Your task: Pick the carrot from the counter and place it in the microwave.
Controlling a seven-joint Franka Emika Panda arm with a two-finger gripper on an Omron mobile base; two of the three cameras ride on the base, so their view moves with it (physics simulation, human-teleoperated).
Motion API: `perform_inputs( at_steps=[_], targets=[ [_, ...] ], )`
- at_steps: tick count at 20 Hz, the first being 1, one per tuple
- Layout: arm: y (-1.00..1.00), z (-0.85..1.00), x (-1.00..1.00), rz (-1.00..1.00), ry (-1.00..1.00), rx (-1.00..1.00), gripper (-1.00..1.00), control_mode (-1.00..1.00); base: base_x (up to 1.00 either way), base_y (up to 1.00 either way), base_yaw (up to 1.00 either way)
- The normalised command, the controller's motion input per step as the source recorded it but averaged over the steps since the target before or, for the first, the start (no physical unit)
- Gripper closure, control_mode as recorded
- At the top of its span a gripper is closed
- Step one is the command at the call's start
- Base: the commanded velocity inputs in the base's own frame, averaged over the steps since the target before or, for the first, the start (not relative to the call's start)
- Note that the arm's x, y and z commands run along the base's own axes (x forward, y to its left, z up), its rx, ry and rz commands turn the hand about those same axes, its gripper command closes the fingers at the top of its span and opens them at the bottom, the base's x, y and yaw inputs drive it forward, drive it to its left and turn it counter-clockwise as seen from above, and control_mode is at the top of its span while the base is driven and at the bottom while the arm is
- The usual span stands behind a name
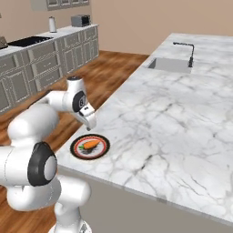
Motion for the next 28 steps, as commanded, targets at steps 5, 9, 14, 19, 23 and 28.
perform_inputs(
  at_steps=[5, 9, 14, 19, 23, 28],
  targets=[
    [0.00, -0.66, 0.00, -0.25, 0.01, 0.06, -1.00, -1.00, 0.00, 0.00, 0.00],
    [0.00, -0.71, 0.00, -0.21, 0.00, 0.01, -1.00, -1.00, 0.00, 0.00, 0.00],
    [0.00, -0.58, 0.00, -0.18, 0.00, 0.00, -1.00, -1.00, 0.00, 0.00, 0.00],
    [0.00, -0.40, 0.00, -0.13, 0.00, 0.01, -1.00, -1.00, 0.00, 0.00, 0.00],
    [0.00, -0.38, 0.06, -0.09, 0.00, 0.02, -1.00, -1.00, 0.00, 0.00, 0.00],
    [0.00, -0.19, 0.21, -0.05, 0.00, 0.02, -1.00, -1.00, 0.00, 0.00, 0.00]
  ],
)
